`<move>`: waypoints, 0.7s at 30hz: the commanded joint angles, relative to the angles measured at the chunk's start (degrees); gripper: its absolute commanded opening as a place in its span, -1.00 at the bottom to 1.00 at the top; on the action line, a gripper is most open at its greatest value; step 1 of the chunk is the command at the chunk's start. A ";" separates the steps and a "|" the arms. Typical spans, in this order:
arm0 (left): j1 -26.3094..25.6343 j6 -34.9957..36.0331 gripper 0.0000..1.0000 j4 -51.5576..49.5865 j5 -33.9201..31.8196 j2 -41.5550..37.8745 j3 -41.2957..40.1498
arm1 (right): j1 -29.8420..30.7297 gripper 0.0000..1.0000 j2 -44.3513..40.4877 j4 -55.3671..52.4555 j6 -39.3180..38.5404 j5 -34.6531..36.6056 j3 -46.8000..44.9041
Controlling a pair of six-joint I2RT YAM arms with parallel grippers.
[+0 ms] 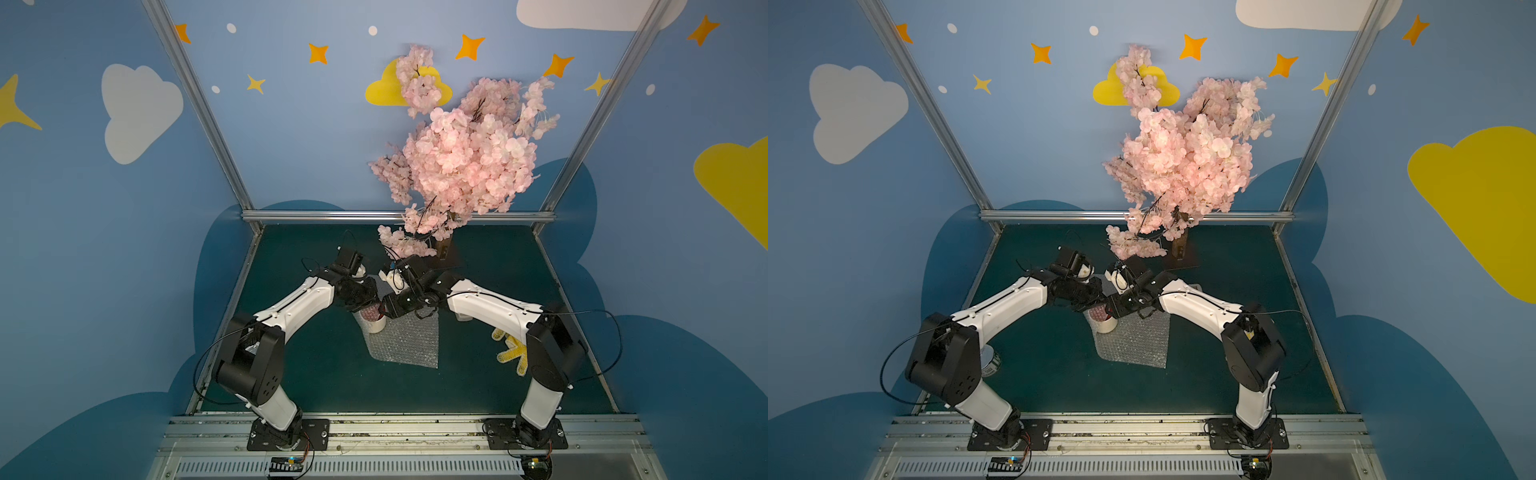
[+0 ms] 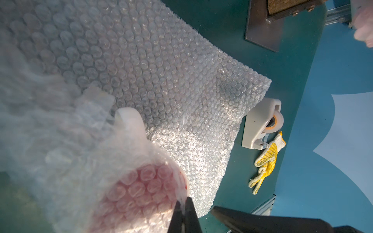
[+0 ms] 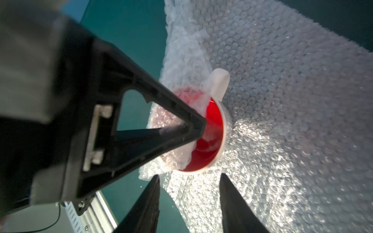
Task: Wrap mugs in bubble wrap
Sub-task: Wrap the mug in bubble wrap.
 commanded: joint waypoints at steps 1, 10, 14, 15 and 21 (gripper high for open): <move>0.10 -0.62 -0.95 1.26 0.00 -2.05 0.17 | -0.05 -0.14 -0.44 5.33 1.04 -4.51 -0.82; 0.68 -2.18 -0.95 3.08 -0.49 -5.37 -2.51 | -0.16 -0.23 1.98 7.54 2.60 -4.07 -1.25; 0.96 -2.17 -0.95 2.10 0.15 -5.42 -2.29 | -0.23 -0.28 2.46 8.32 3.24 -2.81 -1.74; 0.96 -2.17 -0.95 2.24 -0.18 -5.70 -2.48 | -0.32 -0.29 2.63 8.28 3.52 -2.25 -1.85; 1.14 -2.79 -0.95 3.16 0.58 -6.01 -3.14 | -0.43 -0.39 3.18 11.15 5.33 -1.17 -2.98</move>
